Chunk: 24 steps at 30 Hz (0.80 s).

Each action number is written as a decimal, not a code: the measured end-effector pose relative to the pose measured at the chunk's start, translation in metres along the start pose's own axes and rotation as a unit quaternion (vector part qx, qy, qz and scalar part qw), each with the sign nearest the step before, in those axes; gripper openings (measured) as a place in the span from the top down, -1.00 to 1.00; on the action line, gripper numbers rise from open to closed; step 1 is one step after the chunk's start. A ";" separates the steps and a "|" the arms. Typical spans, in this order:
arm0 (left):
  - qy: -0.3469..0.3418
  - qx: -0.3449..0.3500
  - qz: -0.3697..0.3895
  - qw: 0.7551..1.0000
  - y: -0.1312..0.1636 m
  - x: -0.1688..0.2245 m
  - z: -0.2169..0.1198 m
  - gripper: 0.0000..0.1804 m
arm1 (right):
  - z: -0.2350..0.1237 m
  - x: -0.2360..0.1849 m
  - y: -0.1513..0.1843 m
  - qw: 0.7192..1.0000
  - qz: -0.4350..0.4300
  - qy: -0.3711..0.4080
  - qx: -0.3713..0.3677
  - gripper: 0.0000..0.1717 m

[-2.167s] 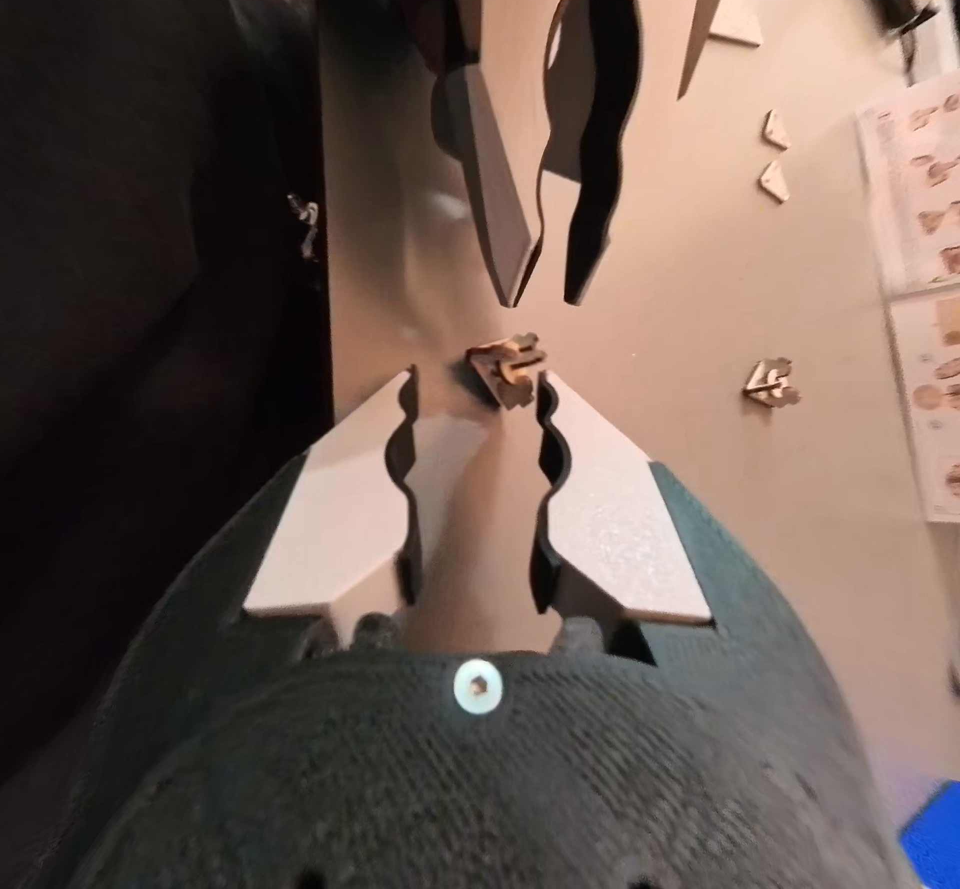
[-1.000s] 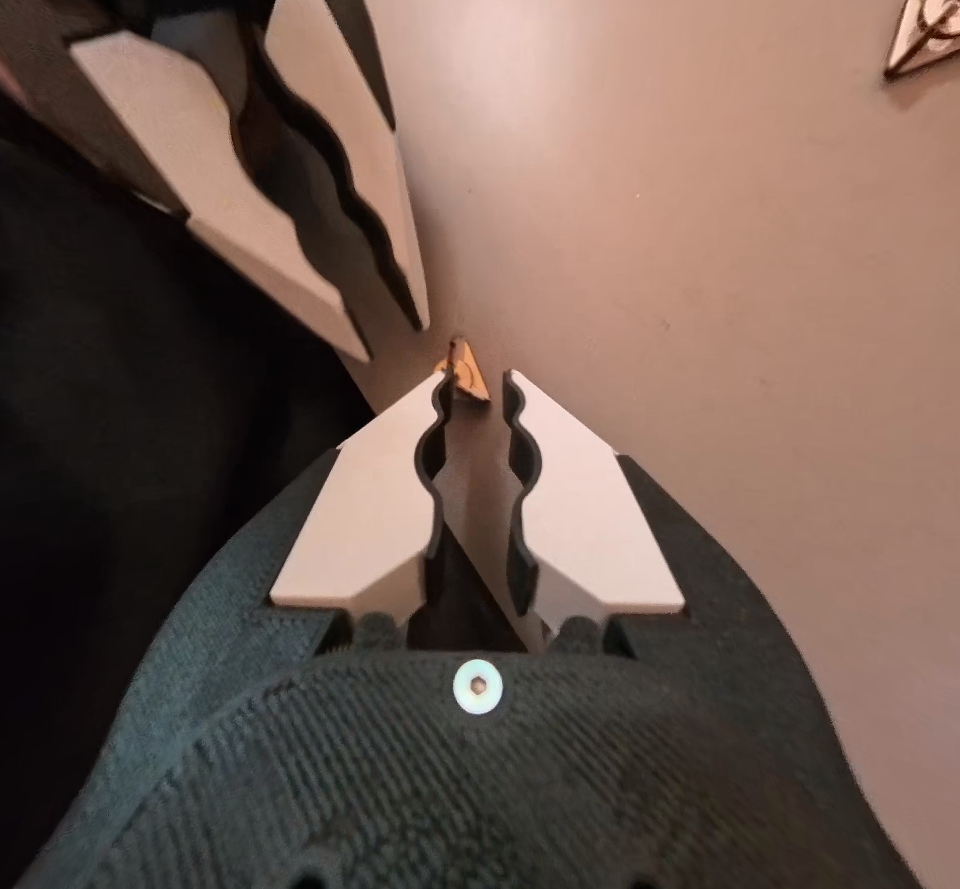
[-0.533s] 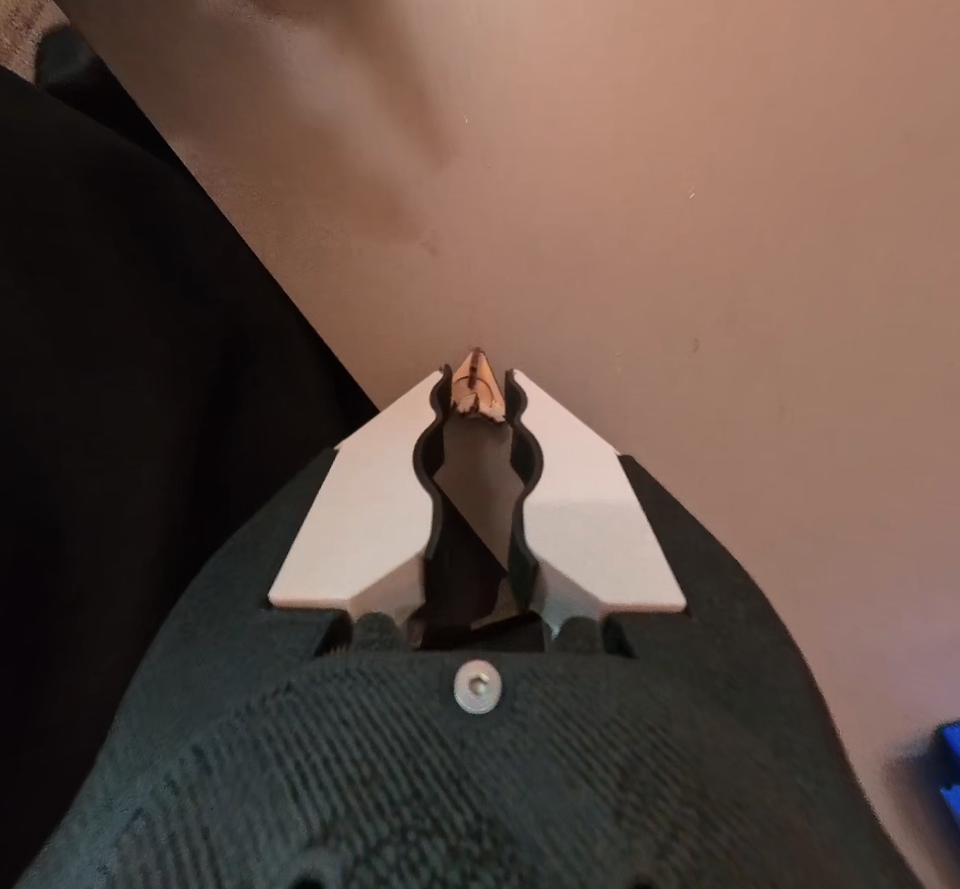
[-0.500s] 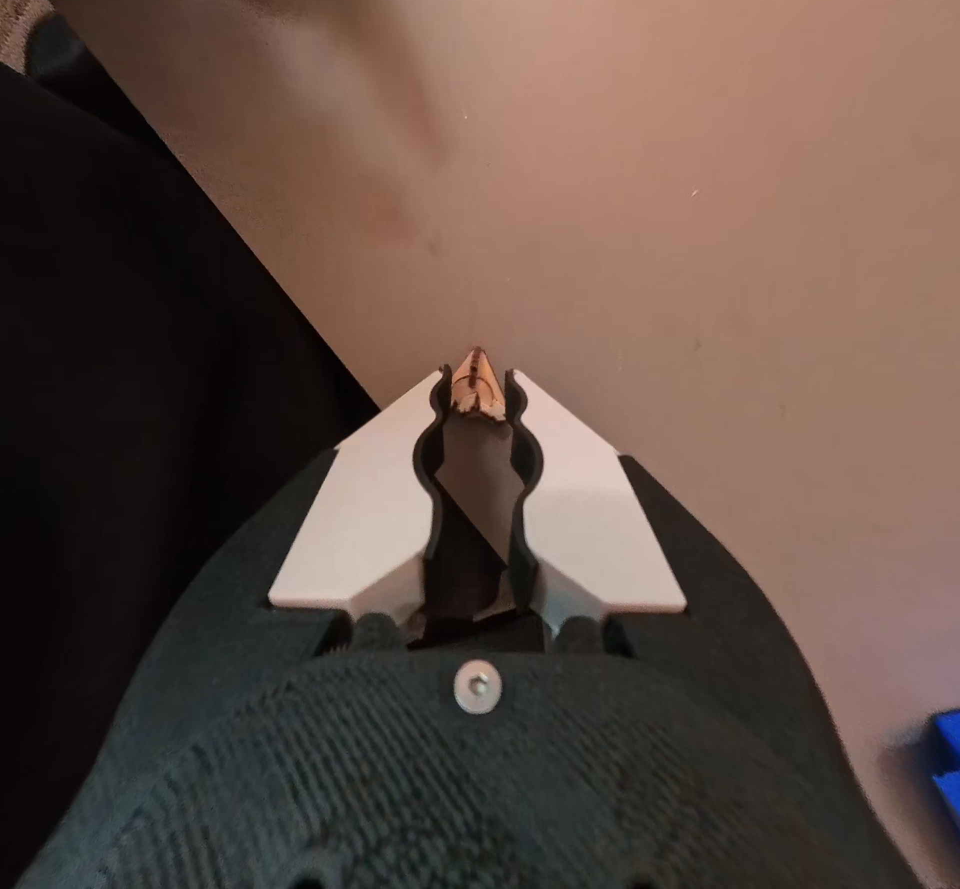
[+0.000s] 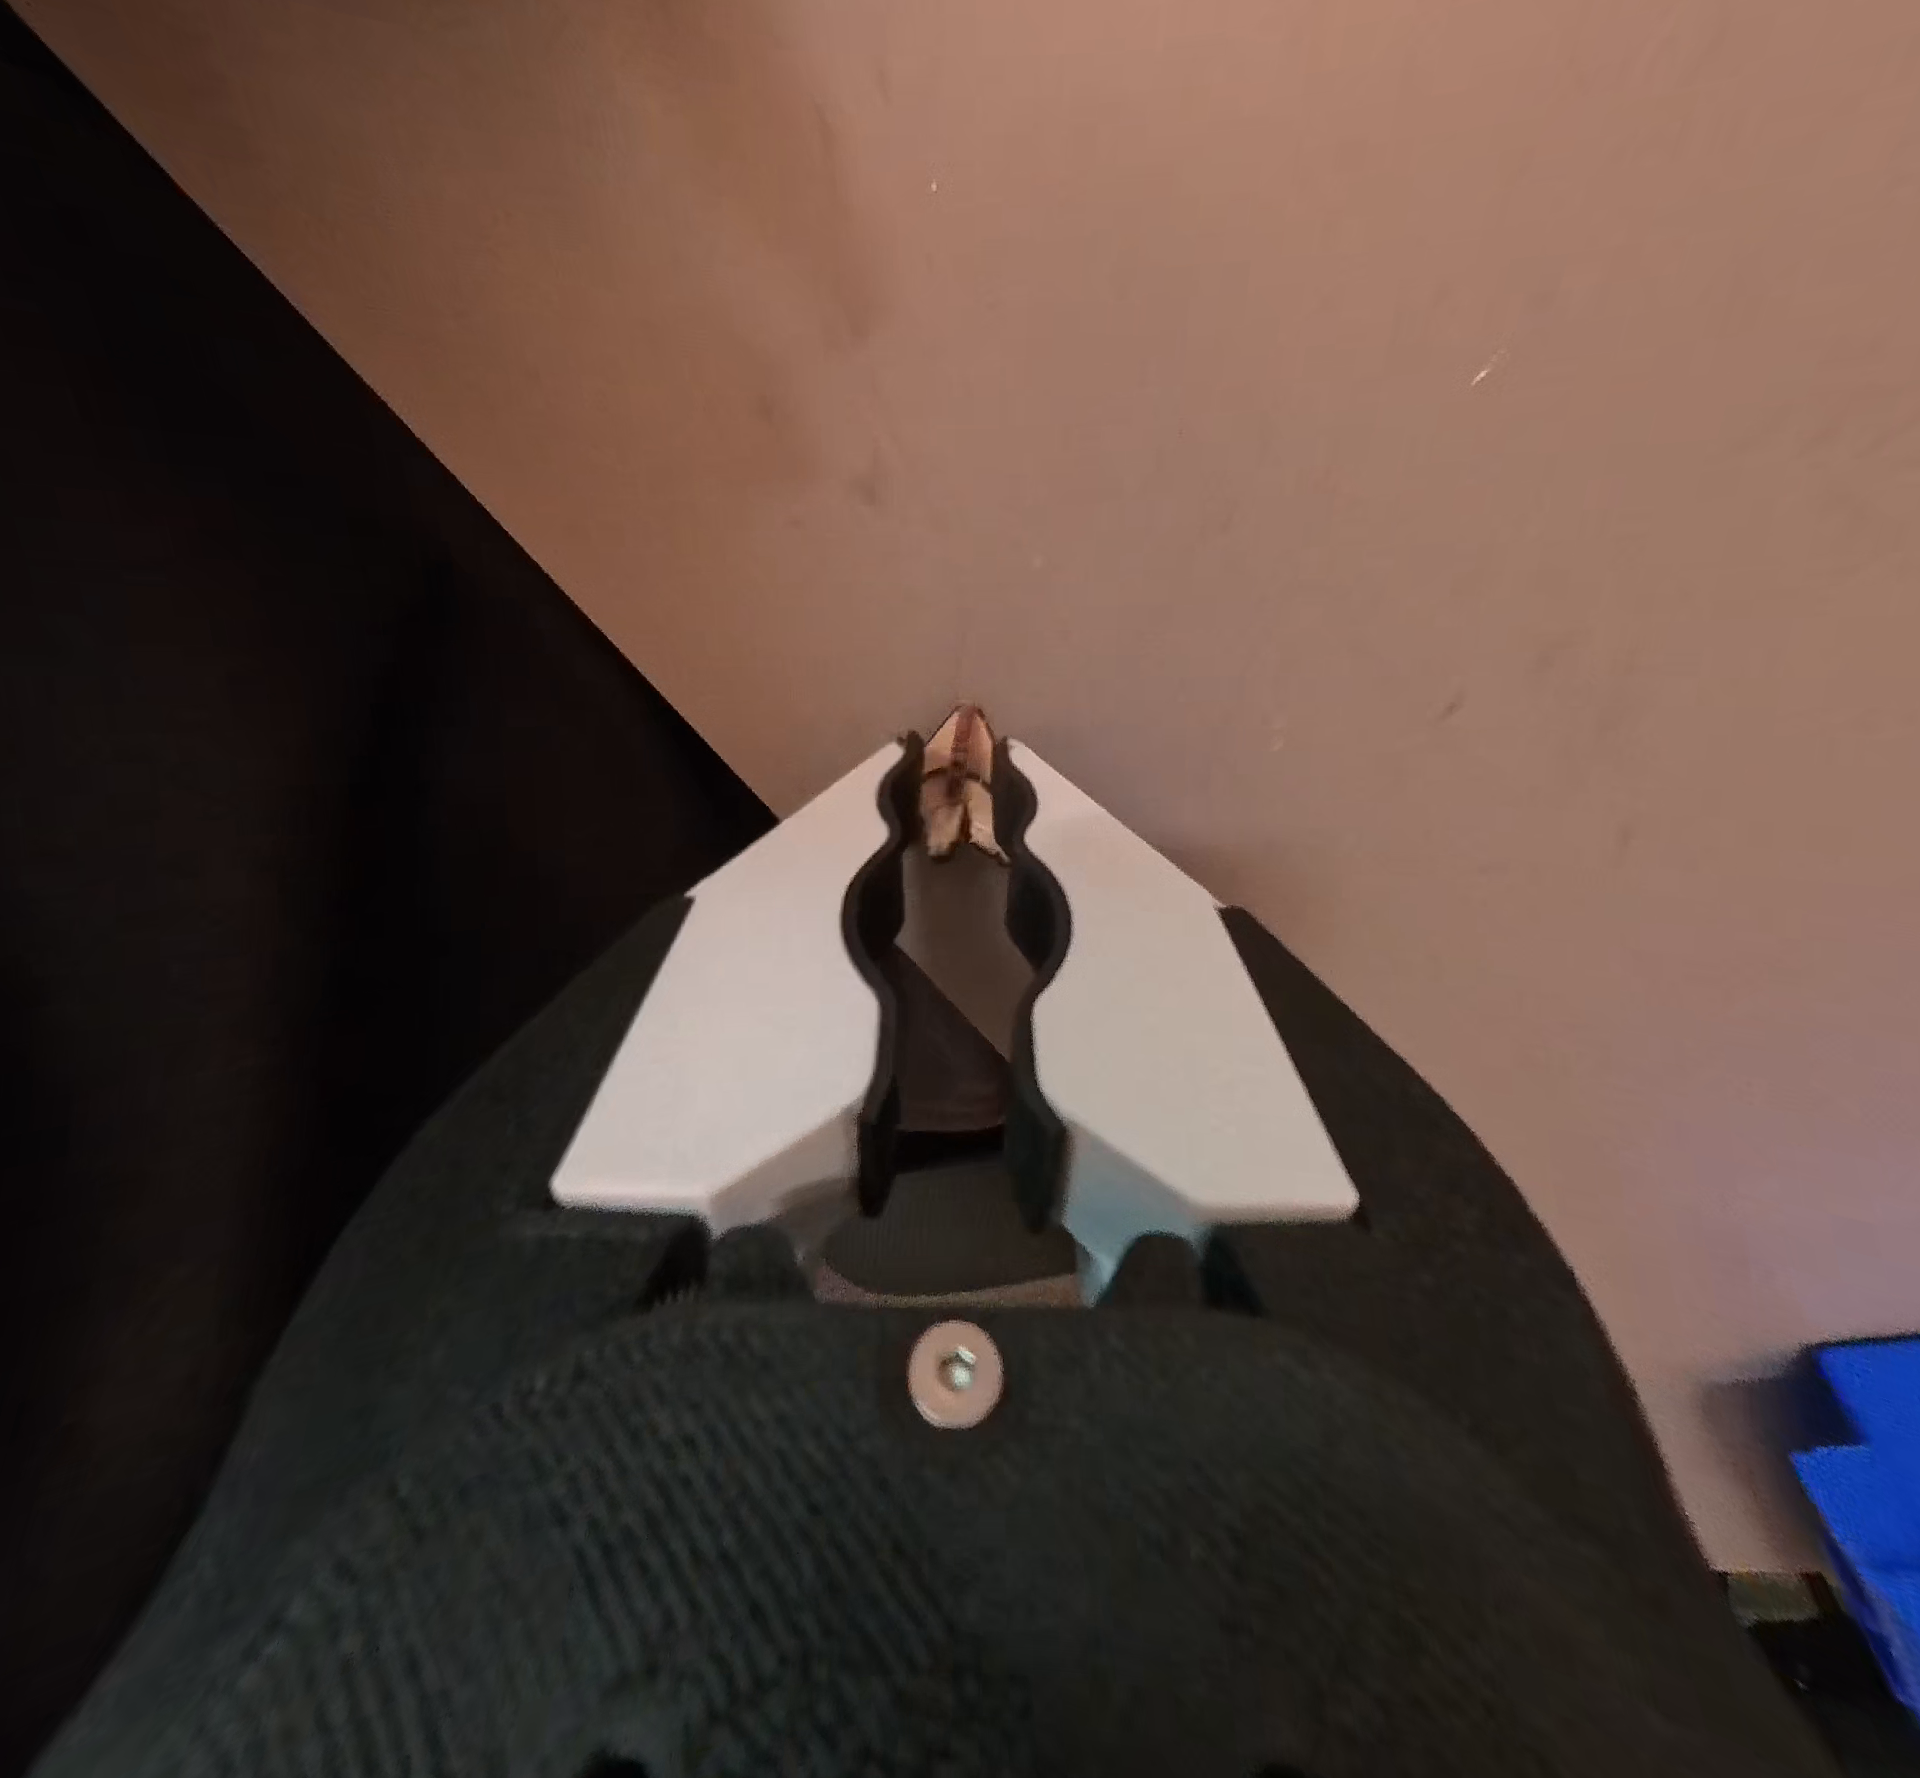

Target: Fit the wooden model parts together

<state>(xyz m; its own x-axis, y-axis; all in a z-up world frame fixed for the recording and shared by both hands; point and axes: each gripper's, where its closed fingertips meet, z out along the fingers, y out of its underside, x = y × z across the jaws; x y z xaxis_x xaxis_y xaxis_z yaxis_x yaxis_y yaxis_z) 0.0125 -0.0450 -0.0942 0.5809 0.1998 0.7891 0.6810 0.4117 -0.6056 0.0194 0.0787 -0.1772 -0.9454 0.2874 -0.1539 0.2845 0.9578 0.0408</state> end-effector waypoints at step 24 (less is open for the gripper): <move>0.014 0.003 -0.016 1.000 -0.001 0.002 -0.001 0.85 | -0.008 0.005 0.008 1.000 0.008 0.013 -0.015 0.91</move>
<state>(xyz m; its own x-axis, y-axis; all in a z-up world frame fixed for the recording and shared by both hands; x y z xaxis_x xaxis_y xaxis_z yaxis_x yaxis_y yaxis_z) 0.0132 -0.0460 -0.0924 0.5708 0.1616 0.8050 0.6968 0.4232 -0.5791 0.0154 0.0883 -0.1700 -0.9446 0.3021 -0.1282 0.2948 0.9527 0.0731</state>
